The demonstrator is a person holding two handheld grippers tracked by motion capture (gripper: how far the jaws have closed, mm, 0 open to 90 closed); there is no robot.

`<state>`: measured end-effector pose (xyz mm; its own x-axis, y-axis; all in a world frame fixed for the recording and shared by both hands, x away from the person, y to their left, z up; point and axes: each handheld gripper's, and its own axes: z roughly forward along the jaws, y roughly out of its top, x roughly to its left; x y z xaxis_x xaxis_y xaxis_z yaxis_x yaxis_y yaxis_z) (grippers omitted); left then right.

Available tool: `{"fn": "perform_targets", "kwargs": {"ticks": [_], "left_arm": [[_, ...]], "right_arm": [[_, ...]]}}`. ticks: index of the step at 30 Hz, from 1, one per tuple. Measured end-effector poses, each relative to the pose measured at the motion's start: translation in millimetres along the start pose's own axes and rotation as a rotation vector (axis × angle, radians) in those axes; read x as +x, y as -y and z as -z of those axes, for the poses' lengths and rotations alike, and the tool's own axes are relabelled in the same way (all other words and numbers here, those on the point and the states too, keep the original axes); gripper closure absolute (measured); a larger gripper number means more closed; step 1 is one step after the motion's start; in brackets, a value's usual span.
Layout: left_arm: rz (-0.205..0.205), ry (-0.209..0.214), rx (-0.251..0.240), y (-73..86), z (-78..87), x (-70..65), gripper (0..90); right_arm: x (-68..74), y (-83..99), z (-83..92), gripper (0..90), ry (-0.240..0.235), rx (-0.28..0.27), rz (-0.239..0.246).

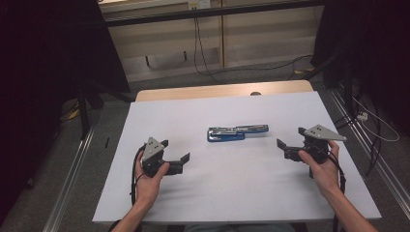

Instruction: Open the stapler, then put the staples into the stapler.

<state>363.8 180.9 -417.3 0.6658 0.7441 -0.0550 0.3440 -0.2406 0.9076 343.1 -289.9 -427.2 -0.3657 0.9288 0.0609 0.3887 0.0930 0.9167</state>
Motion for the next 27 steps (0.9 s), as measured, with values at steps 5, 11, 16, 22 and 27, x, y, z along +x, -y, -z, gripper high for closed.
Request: {"fn": "perform_targets", "kwargs": {"ticks": [5, 11, 16, 22, 27], "left_arm": [[0.015, -0.008, 0.017, 5.1, 4.1, 3.3, 4.2], [0.017, -0.017, 0.003, 5.4, 6.3, 4.2, 4.2], [0.017, -0.018, 0.011, 6.8, 6.5, 7.6, 4.3], [0.018, -0.023, 0.008, 7.3, 7.1, 6.9, 4.3], [0.007, -0.028, 0.004, 6.6, 6.8, 5.6, 4.3]], "right_arm": [[0.4, -0.5, -3.5, 6.4, -0.013, 0.026, 0.008], [-0.8, -7.1, -9.3, 5.0, -0.048, 0.066, 0.005], [-2.8, -12.8, -15.8, 6.3, -0.075, 0.131, 0.033], [-8.8, -19.7, -23.1, 7.2, -0.086, 0.166, 0.043], [-14.9, -21.6, -26.2, 8.1, -0.107, 0.187, 0.044]]}}
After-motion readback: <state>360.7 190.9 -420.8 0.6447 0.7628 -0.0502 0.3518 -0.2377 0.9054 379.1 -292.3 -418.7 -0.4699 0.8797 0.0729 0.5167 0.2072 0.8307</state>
